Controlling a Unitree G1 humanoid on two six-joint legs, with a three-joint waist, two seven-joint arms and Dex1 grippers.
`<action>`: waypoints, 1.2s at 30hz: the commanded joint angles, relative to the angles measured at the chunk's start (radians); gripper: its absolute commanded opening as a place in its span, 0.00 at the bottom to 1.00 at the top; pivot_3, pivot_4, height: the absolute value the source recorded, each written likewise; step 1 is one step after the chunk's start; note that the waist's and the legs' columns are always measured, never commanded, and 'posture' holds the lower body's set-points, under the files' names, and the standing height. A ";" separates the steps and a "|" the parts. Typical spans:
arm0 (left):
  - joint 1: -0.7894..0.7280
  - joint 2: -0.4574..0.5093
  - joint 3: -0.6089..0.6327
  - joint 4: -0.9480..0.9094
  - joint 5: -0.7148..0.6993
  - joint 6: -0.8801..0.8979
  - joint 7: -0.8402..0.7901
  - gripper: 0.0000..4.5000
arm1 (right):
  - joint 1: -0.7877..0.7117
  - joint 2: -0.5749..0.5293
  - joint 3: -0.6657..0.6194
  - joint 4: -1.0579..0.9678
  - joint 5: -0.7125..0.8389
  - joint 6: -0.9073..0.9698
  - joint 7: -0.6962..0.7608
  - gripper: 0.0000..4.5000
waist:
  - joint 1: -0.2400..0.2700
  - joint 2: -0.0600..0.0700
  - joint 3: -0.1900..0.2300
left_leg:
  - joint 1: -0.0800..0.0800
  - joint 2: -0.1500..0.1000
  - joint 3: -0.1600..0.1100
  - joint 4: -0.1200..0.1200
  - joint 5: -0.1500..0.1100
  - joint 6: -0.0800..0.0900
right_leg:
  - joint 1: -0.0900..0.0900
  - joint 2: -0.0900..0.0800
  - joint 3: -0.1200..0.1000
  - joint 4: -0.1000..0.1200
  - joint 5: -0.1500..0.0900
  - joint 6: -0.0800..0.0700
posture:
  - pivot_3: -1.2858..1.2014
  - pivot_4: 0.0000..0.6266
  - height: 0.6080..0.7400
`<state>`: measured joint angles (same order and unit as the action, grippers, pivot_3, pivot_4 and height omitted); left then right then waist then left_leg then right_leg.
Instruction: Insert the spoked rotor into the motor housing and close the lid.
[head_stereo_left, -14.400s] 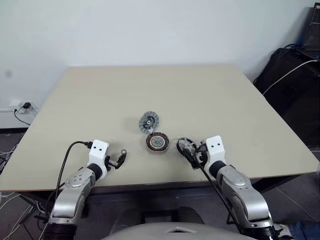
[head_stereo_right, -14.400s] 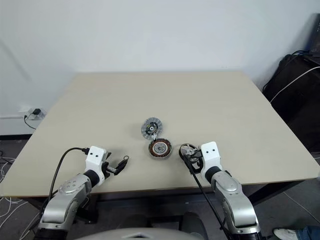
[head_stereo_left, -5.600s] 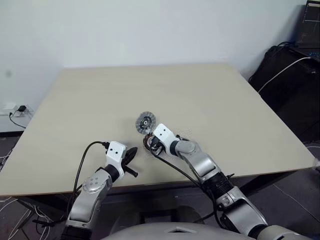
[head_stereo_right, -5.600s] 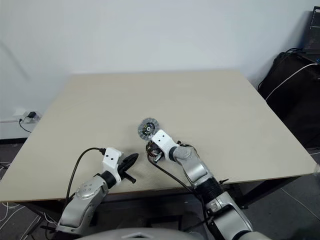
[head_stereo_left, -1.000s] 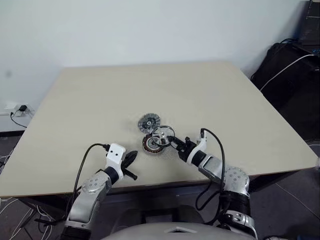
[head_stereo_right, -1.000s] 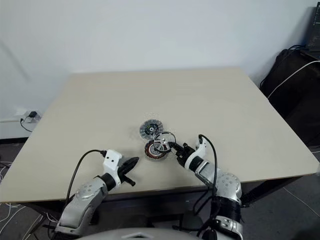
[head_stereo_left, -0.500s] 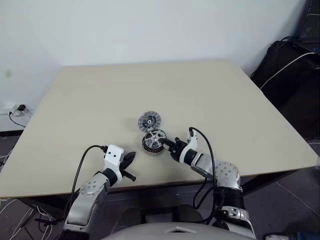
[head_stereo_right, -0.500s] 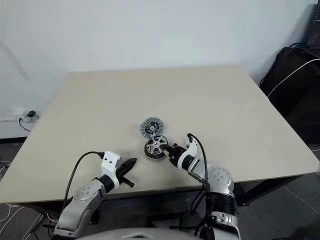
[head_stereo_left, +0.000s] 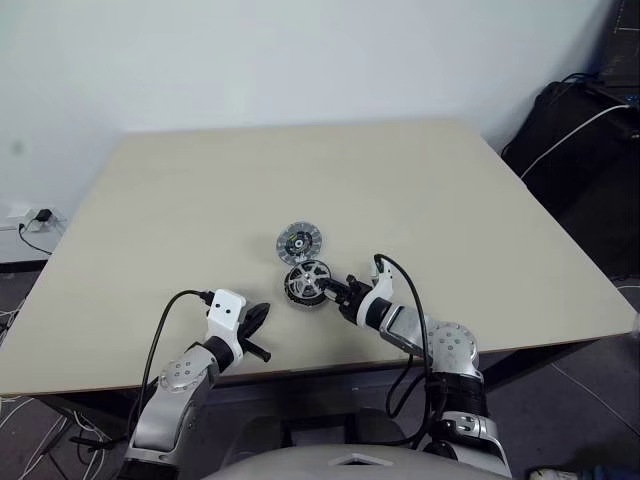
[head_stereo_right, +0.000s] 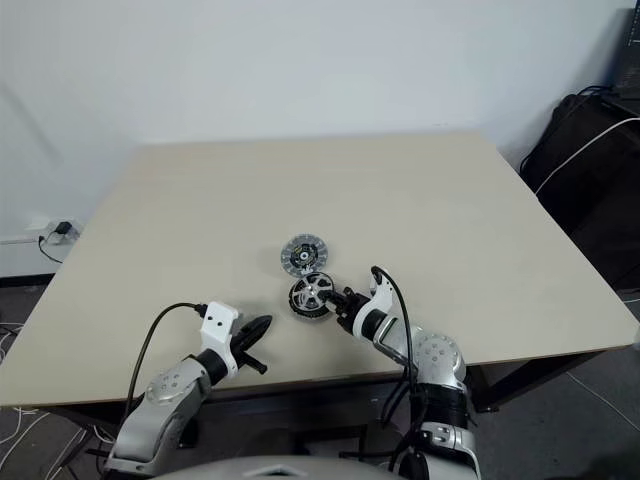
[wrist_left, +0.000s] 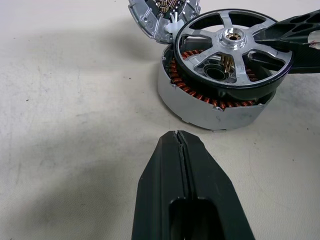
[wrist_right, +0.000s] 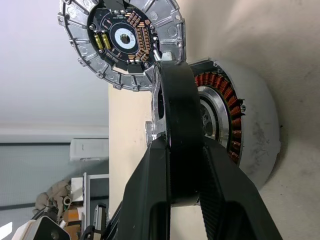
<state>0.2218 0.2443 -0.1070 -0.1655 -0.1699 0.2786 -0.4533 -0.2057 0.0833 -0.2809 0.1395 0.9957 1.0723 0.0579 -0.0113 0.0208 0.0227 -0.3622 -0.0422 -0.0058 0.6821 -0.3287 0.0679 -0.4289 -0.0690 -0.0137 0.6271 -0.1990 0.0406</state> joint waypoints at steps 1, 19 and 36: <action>-0.014 0.004 0.006 -0.040 -0.009 -0.006 0.000 0.00 | -0.017 0.088 0.030 -0.029 0.024 -0.008 0.001 0.09 | 0.000 0.000 0.000 | 0.000 0.000 0.000 0.000 0.000 0.000 | 0.000 0.000 0.000 0.000 0.000 0.000 | 0.52 0.00 1.00; -0.011 0.003 0.005 -0.039 -0.007 -0.008 0.000 0.00 | -0.016 0.056 0.033 -0.049 0.021 -0.047 -0.013 0.76 | 0.001 0.002 -0.009 | 0.002 0.000 0.001 0.001 0.001 0.000 | 0.001 0.000 0.000 0.000 0.001 -0.001 | 0.52 0.00 1.00; -0.031 -0.008 -0.016 -0.021 -0.006 -0.015 -0.014 0.00 | 0.035 -0.117 0.232 -0.323 -0.256 -0.204 0.013 0.47 | 0.000 0.002 -0.010 | 0.002 0.000 0.002 0.002 0.001 0.000 | 0.002 0.001 0.000 0.000 0.002 0.000 | 0.52 0.00 1.00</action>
<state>0.2091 0.2390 -0.1188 -0.1654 -0.1696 0.2775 -0.4603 -0.1526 -0.0240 -0.1350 -0.1238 0.8104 0.9216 0.0338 -0.0115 0.0227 0.0125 -0.3604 -0.0423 -0.0043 0.6842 -0.3275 0.0682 -0.4269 -0.0670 -0.0134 0.6273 -0.1973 0.0411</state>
